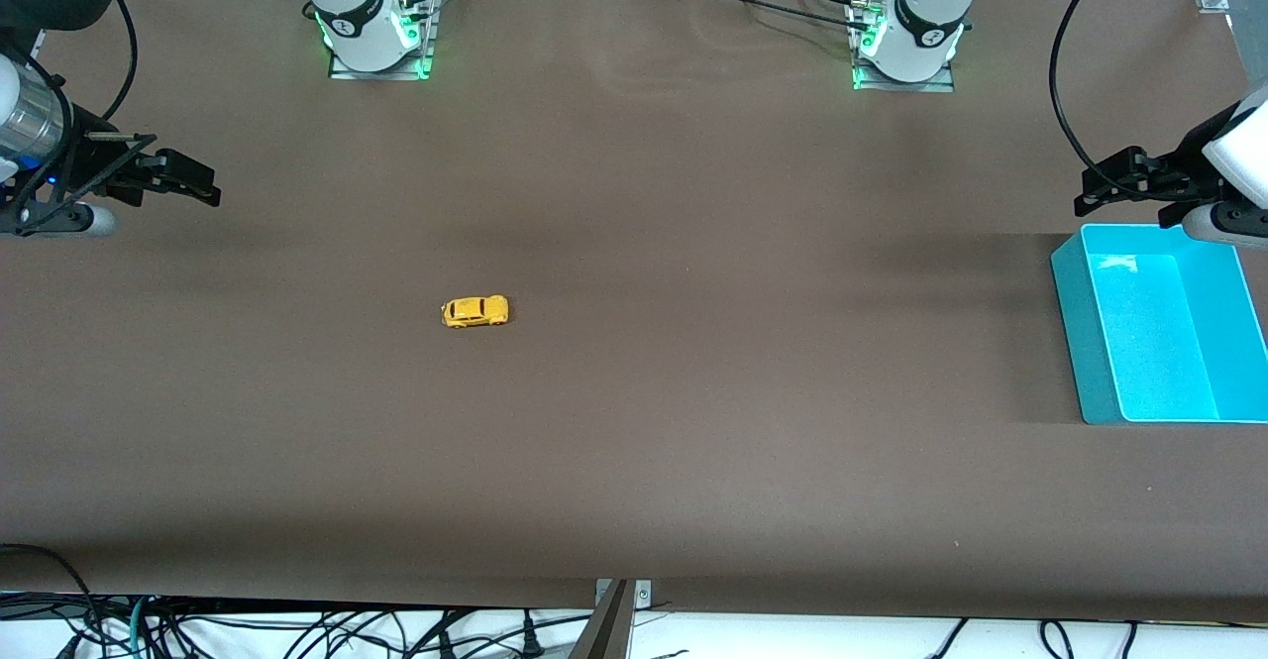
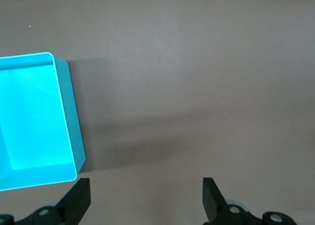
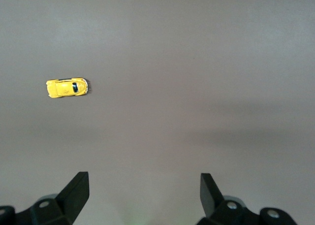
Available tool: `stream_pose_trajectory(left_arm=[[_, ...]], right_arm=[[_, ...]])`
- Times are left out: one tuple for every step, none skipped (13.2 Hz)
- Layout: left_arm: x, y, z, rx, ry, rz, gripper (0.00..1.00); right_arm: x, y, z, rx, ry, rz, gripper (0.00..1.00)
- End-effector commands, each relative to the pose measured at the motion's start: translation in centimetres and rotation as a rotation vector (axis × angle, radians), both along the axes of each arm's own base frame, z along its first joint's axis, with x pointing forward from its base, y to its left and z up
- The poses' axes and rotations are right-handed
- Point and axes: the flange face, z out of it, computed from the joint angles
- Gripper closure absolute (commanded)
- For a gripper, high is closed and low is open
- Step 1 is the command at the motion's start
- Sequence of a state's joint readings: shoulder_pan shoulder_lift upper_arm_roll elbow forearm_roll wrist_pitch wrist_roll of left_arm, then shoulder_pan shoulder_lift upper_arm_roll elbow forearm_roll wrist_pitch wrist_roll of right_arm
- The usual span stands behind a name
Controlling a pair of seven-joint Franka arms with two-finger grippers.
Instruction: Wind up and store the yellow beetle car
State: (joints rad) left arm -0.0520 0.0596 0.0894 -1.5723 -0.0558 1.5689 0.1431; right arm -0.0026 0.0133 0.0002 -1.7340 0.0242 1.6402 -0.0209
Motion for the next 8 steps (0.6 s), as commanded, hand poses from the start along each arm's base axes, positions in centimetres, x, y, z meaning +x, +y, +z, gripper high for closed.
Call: stream_pose_trajectory(left_arm=[[0.3,0.2,0.5,0.013,-0.009,-0.010,0.00],[0.3,0.2,0.5,0.013,-0.009,-0.010,0.00],[0.3,0.2,0.5,0.013,-0.009,-0.010,0.00],[0.3,0.2,0.5,0.013,-0.009,-0.010,0.00],[0.3,0.2,0.5,0.015,-0.009,-0.010,0.00],[0.3,0.2,0.5,0.013,-0.009,-0.010,0.00],[0.3,0.2,0.5,0.013,-0.009,-0.010,0.00],[0.3,0.2,0.5,0.013,-0.009,-0.010,0.00]], right_arm=[[0.1,0.1,0.5,-0.004,0.007,0.031,0.00],[0.1,0.1,0.5,-0.004,0.007,0.031,0.00],[0.1,0.1,0.5,-0.006,0.007,0.031,0.00],[0.1,0.1,0.5,-0.006,0.007,0.031,0.00],[0.1,0.2,0.5,-0.006,0.007,0.032,0.00],[0.1,0.8,0.5,-0.004,0.009,0.044,0.00],[0.0,2.4,0.5,-0.004,0.010,0.072,0.00],[0.0,2.9,0.4,-0.004,0.010,0.080,0.00]])
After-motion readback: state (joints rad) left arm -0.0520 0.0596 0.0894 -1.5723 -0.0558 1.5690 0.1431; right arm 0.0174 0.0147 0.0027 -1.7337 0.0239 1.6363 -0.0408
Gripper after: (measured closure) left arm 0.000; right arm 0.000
